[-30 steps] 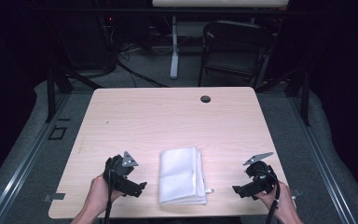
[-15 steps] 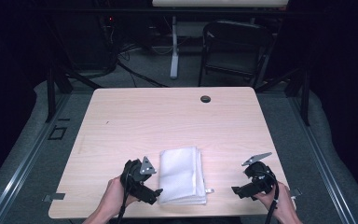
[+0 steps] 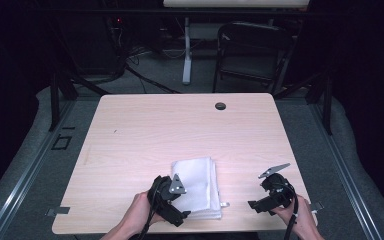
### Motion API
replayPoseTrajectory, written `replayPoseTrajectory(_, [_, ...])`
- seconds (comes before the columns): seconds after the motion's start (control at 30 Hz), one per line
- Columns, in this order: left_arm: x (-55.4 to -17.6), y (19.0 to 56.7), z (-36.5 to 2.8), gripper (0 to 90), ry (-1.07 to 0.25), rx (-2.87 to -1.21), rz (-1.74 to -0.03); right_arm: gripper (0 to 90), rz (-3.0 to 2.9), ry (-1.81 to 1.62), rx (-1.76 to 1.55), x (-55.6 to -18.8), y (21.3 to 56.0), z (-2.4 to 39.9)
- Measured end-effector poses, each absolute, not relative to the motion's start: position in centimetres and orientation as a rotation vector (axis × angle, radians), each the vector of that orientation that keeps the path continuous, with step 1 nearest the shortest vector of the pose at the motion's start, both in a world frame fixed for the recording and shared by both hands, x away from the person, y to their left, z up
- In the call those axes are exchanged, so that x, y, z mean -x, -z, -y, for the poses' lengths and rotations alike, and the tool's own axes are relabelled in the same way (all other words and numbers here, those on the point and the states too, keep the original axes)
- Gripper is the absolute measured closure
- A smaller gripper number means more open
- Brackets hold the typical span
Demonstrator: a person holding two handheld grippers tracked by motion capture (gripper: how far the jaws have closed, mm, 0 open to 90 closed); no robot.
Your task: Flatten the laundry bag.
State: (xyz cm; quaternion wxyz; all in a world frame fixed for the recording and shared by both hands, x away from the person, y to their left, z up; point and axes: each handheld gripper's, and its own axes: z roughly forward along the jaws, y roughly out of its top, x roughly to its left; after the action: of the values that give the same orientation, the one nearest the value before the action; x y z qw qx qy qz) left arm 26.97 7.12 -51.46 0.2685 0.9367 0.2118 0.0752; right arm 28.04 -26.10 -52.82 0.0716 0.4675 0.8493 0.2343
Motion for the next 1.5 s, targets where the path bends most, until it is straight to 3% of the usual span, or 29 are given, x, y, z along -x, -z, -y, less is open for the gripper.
replayPoseTrajectory(0.33, [-27.1,52.9,-4.1,15.5,-0.201,-2.611,-0.429,6.0,-2.627,-0.629,-1.377,-28.2,52.7,26.3])
replayPoseTrajectory(0.7, [-27.9,54.4,-2.8,29.1,-0.167,-2.659,-0.393,6.1,-2.648,-0.624,-1.374,-28.1,52.9,25.9])
replayPoseTrajectory(1.07, [-28.7,55.0,-2.9,59.3,-0.093,-2.648,-0.359,7.8,-2.679,-0.646,-1.362,-28.0,53.2,25.2])
replayPoseTrajectory(1.3, [-29.0,54.9,-3.4,73.7,-0.05,-2.616,-0.357,18.3,-2.724,-0.65,-1.295,-28.0,53.4,24.1])
replayPoseTrajectory(1.43, [-29.2,55.0,-3.6,79.8,-0.053,-2.599,-0.356,31.4,-2.756,-0.675,-1.236,-27.7,53.1,23.2])
replayPoseTrajectory(1.5, [-29.1,55.0,-3.7,81.8,-0.055,-2.582,-0.362,43.0,-2.764,-0.686,-1.195,-27.5,52.9,22.7])
